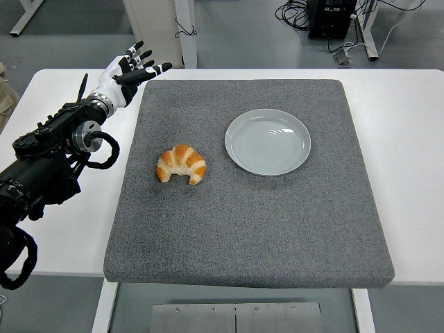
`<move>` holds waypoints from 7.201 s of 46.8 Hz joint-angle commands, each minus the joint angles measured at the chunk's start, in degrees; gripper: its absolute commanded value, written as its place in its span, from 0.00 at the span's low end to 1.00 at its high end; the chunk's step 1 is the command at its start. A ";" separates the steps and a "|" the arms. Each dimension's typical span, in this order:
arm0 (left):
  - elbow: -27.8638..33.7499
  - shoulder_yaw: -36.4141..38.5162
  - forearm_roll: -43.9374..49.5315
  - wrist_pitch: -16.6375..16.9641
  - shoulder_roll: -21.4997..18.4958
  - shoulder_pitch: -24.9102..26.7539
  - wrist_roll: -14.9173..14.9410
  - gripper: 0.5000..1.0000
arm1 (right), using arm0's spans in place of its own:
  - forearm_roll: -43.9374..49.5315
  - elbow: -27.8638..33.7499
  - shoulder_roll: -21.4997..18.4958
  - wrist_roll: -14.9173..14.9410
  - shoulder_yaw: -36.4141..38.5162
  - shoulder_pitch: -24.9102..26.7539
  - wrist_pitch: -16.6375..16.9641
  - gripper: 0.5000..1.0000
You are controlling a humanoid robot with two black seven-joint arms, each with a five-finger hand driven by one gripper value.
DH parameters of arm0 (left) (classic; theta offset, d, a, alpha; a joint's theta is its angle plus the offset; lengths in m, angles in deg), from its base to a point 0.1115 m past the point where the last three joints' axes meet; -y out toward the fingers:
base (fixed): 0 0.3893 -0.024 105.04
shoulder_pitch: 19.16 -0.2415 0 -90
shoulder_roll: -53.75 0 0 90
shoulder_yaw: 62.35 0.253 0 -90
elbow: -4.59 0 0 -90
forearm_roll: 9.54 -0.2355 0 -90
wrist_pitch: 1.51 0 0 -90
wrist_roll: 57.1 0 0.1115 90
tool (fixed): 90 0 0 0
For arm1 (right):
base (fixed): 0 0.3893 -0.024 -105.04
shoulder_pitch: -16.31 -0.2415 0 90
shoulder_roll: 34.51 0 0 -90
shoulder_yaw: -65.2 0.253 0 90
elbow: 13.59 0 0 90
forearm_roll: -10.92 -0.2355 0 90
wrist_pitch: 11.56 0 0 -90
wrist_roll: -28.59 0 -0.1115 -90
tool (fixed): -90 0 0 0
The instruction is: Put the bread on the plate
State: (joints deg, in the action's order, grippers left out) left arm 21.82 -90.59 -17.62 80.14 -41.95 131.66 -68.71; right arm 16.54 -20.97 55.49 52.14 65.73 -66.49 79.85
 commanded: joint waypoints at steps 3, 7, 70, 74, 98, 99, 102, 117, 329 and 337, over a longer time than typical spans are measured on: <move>0.00 0.28 0.00 -0.01 -0.01 0.00 0.09 0.95 | 0.00 -0.09 0.00 0.00 0.00 0.01 -0.01 1.00; 0.09 -0.24 0.09 -0.01 -0.01 0.00 -0.17 0.95 | 0.00 0.00 0.00 0.00 0.00 0.01 -0.01 1.00; 20.20 -1.82 2.02 3.07 -9.67 -1.93 -0.26 0.95 | 0.00 0.00 0.00 0.00 0.00 0.01 -0.01 1.00; 24.60 -1.82 2.02 3.07 -12.22 -3.16 -0.26 0.95 | 0.00 0.00 0.00 0.00 0.00 0.01 -0.01 1.00; 42.36 0.28 -1.31 8.96 -20.05 -4.22 -0.26 0.95 | 0.00 0.00 0.00 0.00 0.00 0.01 -0.01 1.00; 42.97 0.37 -2.36 9.31 -20.40 -4.30 -0.26 0.95 | 0.00 0.00 0.00 0.00 0.00 0.01 -0.01 1.00; 45.43 0.37 -5.88 10.27 -21.37 -4.74 -0.26 0.95 | 0.00 0.00 0.00 0.00 0.00 0.01 -0.01 1.00; 56.68 1.25 -24.25 17.22 -25.41 -8.17 0.18 0.95 | 0.00 0.00 0.00 0.00 0.00 0.01 -0.01 1.00; 47.38 22.08 -59.94 21.35 -22.25 -7.64 3.08 0.84 | 0.00 0.00 0.00 0.00 0.00 0.01 -0.01 1.00; 47.20 22.08 -59.77 21.62 -21.81 -7.47 1.15 0.11 | 0.00 0.00 0.00 0.00 0.00 0.01 -0.01 1.00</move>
State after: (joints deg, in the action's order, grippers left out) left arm 69.01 -68.46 -77.46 101.70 -63.78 124.07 -66.26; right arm 16.54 -20.98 55.49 52.14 65.73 -66.50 79.84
